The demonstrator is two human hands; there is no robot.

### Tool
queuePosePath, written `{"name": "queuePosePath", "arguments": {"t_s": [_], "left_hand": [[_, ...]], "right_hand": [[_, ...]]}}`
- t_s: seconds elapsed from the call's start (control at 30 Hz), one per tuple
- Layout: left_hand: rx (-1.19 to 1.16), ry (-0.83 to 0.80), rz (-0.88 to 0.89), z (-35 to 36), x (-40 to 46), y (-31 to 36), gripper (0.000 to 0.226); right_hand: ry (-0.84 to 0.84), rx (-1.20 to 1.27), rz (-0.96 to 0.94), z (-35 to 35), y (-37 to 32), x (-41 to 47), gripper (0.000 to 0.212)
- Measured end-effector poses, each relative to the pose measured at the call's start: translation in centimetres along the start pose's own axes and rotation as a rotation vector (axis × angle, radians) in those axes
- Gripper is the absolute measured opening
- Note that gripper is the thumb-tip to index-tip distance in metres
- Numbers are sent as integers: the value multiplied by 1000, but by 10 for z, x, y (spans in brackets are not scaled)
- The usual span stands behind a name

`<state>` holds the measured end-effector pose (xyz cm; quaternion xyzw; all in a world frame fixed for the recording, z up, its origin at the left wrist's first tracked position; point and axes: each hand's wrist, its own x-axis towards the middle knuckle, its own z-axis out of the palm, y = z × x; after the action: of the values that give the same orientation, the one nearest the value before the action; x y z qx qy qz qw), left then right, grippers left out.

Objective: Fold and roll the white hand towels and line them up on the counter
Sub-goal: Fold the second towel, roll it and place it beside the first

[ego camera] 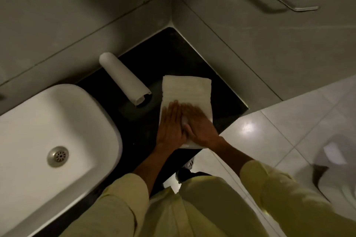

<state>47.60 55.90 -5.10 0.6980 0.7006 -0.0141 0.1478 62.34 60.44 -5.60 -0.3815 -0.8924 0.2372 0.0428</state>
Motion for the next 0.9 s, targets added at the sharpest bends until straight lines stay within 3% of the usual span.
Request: {"name": "queuePosePath", "arguments": {"t_s": [0.17, 0.4, 0.63, 0.83, 0.9], "left_hand": [[47, 16, 16, 6, -2, -4, 99], [-9, 1, 7, 3, 1, -3, 96], [-139, 42, -6, -30, 64, -26, 52], [-83, -205, -6, -90, 157, -58, 101], [-63, -315, 25, -104, 176, -60, 102]], "right_hand": [[-70, -253, -18, -12, 40, 32, 61], [-27, -246, 78, -41, 71, 83, 59], [-93, -98, 147, -62, 82, 106, 59], [-233, 204, 356, -87, 90, 135, 80], [-256, 236, 400, -93, 91, 140, 76]]}}
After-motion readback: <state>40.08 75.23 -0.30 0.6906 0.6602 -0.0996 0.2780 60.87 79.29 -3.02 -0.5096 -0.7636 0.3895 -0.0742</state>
